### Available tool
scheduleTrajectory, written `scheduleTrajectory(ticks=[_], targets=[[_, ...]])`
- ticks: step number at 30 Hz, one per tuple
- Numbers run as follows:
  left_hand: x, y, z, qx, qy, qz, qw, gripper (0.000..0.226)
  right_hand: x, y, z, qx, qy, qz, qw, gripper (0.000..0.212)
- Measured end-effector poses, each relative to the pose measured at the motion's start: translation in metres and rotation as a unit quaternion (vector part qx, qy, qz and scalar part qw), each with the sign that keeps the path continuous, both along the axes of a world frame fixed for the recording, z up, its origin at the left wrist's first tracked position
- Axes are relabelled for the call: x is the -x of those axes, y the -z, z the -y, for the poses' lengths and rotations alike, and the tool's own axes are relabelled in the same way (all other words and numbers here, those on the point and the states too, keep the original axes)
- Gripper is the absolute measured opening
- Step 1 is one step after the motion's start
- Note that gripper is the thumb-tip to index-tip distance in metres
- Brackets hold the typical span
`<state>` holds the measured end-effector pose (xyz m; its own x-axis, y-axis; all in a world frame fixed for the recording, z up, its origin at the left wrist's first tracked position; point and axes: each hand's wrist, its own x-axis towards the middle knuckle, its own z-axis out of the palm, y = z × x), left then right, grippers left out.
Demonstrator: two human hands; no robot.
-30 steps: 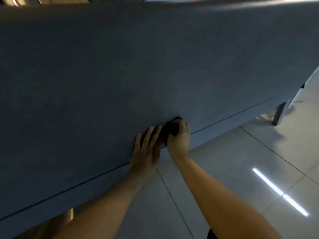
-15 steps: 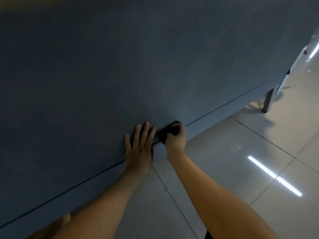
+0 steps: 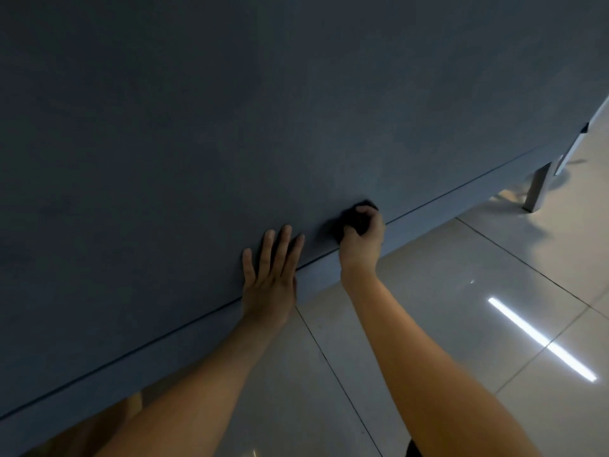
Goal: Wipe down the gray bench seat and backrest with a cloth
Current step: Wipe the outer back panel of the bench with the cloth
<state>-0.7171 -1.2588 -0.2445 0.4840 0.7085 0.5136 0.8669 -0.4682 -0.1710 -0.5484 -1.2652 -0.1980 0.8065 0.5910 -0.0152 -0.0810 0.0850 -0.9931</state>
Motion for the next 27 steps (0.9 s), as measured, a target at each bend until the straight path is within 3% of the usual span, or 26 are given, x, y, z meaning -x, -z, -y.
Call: scheduleTrajectory(ticks=[5, 12, 15, 18, 27], targets=[[0.000, -0.001, 0.000, 0.015, -0.009, -0.015, 1.000, 0.097, 0.035, 0.012, 0.009, -0.008, -0.028, 0.037, 0.999, 0.055], [0.009, -0.011, 0.005, 0.023, 0.030, -0.006, 0.999, 0.099, 0.065, 0.008, 0.026, 0.000, -0.171, 0.086, 0.982, 0.045], [0.025, -0.013, 0.015, 0.045, 0.090, 0.051, 0.994, 0.085, 0.025, 0.003, 0.025, -0.011, -0.086, 0.117, 0.989, 0.041], [0.041, -0.011, 0.026, 0.044, 0.064, 0.086, 0.993, 0.082, 0.007, -0.003, 0.016, 0.005, -0.027, 0.057, 0.998, 0.039], [0.065, -0.023, 0.057, 0.108, -0.035, 0.130, 0.985, 0.083, 0.090, -0.012, 0.028, 0.039, -0.216, 0.129, 0.967, 0.033]])
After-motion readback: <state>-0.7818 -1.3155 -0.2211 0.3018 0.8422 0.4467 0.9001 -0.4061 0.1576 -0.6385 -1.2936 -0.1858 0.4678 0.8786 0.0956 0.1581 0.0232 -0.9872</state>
